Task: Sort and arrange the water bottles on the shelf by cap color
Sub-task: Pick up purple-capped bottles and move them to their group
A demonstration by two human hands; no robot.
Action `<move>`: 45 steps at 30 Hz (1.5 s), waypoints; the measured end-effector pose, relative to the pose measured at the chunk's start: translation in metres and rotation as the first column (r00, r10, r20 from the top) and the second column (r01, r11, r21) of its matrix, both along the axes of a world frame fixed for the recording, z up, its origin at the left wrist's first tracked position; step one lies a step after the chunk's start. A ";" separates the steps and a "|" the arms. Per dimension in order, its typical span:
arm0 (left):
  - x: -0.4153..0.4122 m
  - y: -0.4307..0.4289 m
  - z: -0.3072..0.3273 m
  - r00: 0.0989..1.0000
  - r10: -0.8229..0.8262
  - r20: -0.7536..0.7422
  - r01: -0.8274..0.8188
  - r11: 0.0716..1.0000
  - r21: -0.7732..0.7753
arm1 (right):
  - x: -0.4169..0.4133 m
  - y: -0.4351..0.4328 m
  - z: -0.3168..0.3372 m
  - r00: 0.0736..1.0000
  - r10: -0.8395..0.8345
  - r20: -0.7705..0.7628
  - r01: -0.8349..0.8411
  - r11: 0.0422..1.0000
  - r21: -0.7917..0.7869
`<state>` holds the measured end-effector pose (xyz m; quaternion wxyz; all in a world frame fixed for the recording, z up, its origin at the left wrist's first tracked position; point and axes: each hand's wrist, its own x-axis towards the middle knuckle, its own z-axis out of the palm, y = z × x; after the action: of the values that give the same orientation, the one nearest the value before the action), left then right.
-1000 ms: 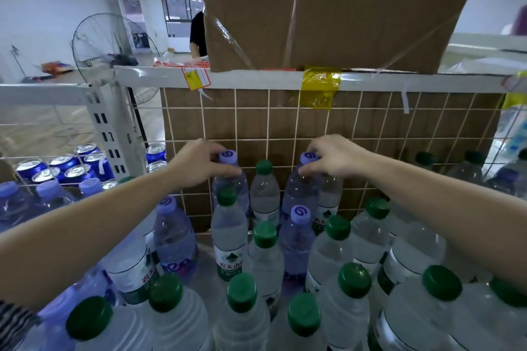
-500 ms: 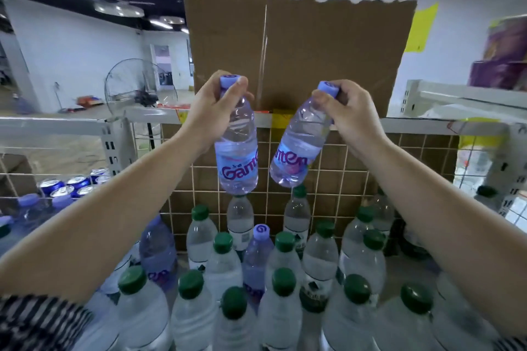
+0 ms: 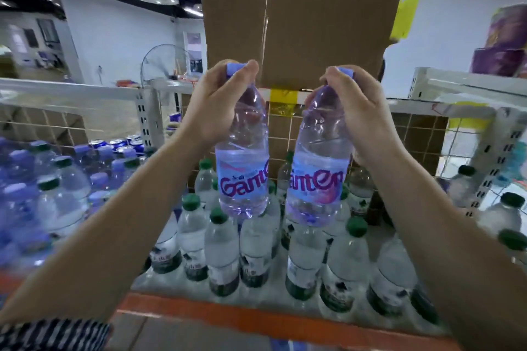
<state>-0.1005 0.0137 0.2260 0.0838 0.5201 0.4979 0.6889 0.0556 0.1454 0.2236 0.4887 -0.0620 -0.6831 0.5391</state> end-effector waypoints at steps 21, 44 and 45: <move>-0.030 -0.329 -0.237 0.695 0.587 0.416 -0.521 0.809 -0.271 | -0.133 -0.282 -0.218 0.725 0.650 0.230 -0.593 0.758 -0.272; -0.304 -0.560 -0.240 0.554 0.744 0.374 -0.643 0.668 -0.376 | -0.452 -0.511 -0.235 0.621 0.741 0.255 -0.688 0.671 -0.277; -0.326 -0.563 -0.236 0.558 0.747 0.363 -0.644 0.665 -0.378 | -0.472 -0.515 -0.231 0.621 0.745 0.242 -0.693 0.667 -0.276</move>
<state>-0.4260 -0.5498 -0.0102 -0.0212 0.0760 0.6914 0.7181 -0.4169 -0.3694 -0.0078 0.1015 0.0887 -0.6786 0.7221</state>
